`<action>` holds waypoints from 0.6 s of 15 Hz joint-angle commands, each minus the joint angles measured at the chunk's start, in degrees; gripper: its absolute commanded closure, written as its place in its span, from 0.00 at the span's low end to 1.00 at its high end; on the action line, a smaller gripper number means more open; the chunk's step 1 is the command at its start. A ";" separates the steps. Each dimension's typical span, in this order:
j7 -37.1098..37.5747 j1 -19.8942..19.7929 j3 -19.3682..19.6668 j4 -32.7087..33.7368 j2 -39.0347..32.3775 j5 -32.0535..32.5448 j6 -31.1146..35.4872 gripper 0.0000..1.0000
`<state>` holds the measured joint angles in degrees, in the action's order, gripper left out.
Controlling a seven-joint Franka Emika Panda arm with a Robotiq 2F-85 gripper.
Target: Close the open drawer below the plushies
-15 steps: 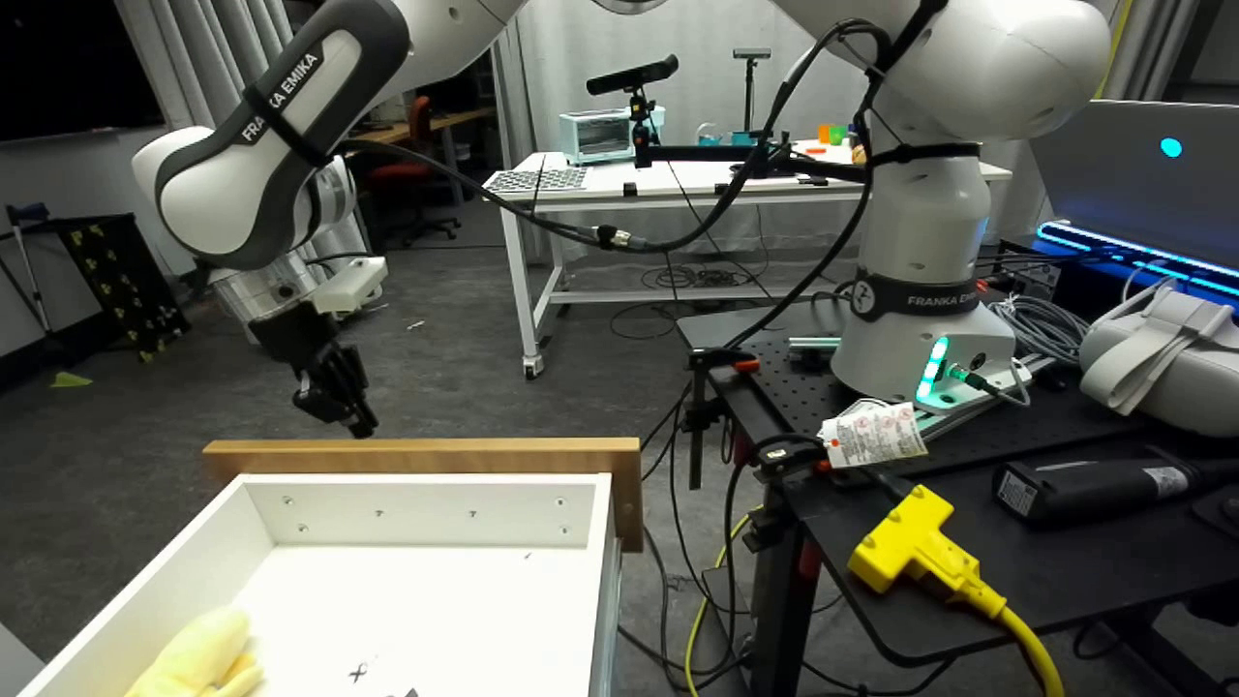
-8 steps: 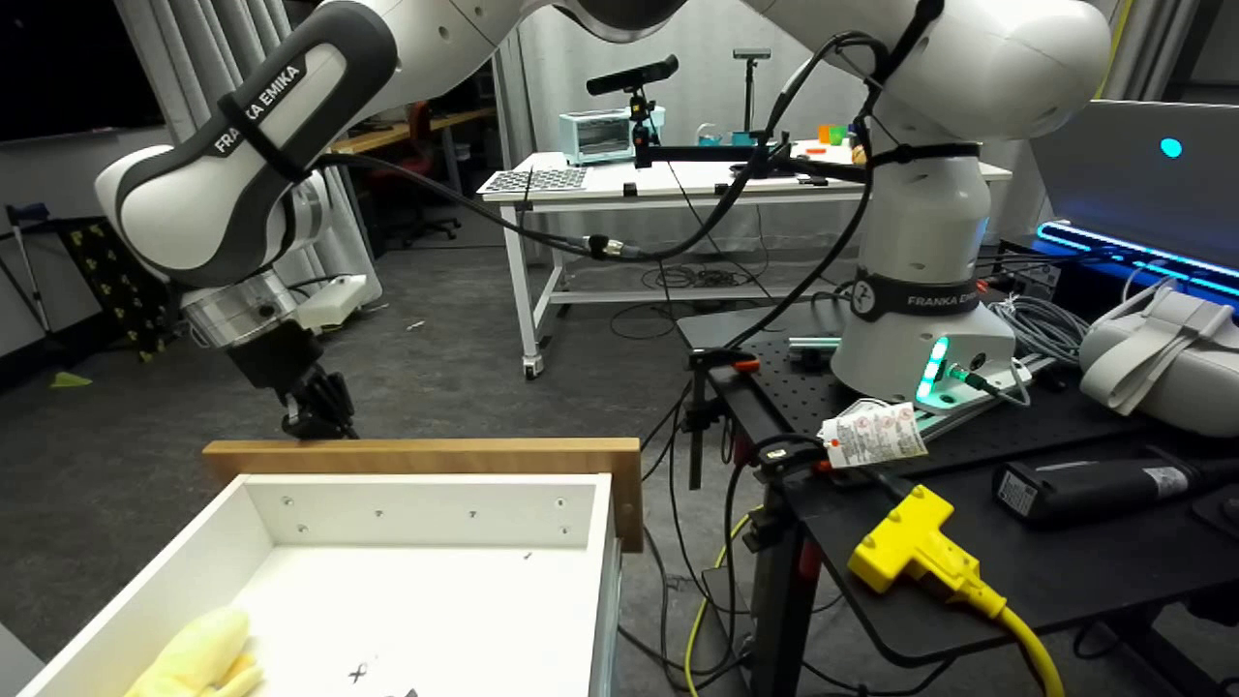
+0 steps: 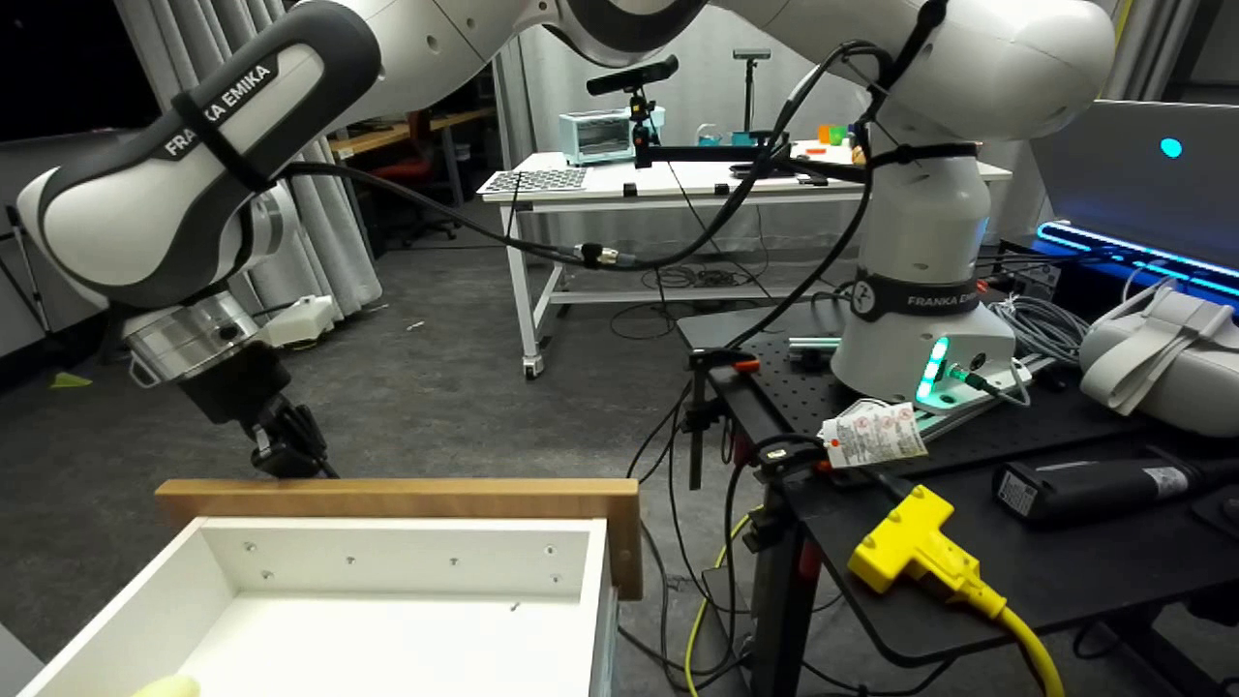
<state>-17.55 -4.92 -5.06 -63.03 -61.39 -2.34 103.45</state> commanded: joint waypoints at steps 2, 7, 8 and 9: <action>-3.84 4.26 -2.44 8.40 -5.01 0.56 -5.59 1.00; -7.17 8.45 -4.65 14.56 -8.68 0.35 -8.01 1.00; -8.13 9.17 -5.36 15.80 -9.37 0.06 -8.43 1.00; -9.00 9.98 -5.87 16.80 -9.92 0.07 -8.74 1.00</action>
<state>-23.36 3.39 -9.30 -53.65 -67.26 -2.31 98.37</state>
